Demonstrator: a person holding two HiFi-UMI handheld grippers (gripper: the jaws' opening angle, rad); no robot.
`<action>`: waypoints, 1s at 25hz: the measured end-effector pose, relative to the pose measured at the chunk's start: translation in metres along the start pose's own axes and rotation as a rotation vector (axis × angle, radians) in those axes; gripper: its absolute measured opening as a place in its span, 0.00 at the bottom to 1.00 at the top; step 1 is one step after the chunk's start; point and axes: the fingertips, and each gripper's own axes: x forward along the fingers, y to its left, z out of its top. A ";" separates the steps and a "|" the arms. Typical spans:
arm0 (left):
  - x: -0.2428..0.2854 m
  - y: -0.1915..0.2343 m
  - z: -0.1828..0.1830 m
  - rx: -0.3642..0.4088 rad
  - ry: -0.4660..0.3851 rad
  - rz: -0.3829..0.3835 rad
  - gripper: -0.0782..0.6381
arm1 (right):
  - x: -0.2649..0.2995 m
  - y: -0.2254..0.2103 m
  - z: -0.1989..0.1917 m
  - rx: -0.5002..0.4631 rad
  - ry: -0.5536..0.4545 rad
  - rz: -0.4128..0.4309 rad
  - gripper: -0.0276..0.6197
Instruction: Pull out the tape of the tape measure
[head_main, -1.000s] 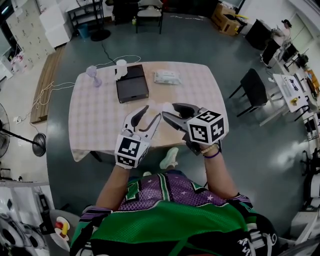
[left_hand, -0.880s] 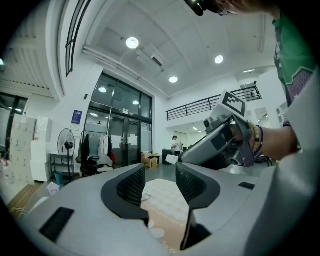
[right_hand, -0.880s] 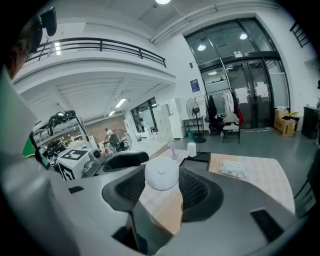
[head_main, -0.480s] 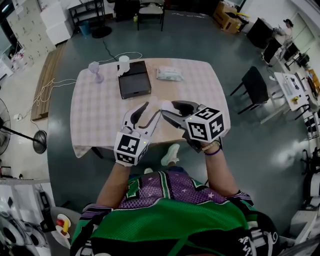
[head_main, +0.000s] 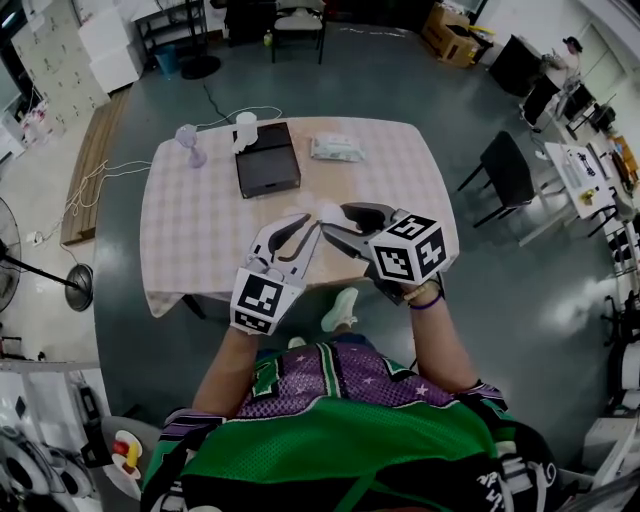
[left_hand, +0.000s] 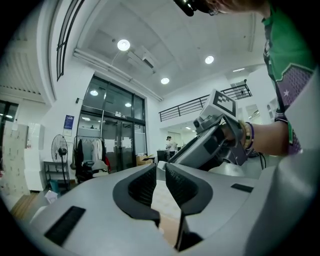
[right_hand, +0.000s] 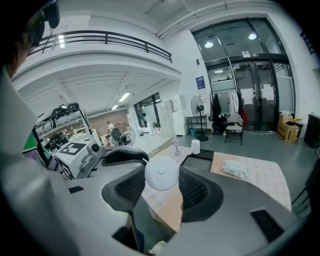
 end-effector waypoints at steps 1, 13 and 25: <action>0.000 -0.001 0.001 -0.003 -0.002 -0.007 0.22 | -0.001 0.000 0.000 -0.004 0.000 -0.001 0.38; -0.001 -0.018 0.003 0.039 0.004 -0.072 0.15 | -0.009 0.002 -0.003 -0.065 0.011 -0.019 0.38; -0.013 -0.013 -0.002 -0.004 0.010 -0.020 0.14 | -0.012 -0.008 -0.010 -0.036 -0.046 -0.099 0.38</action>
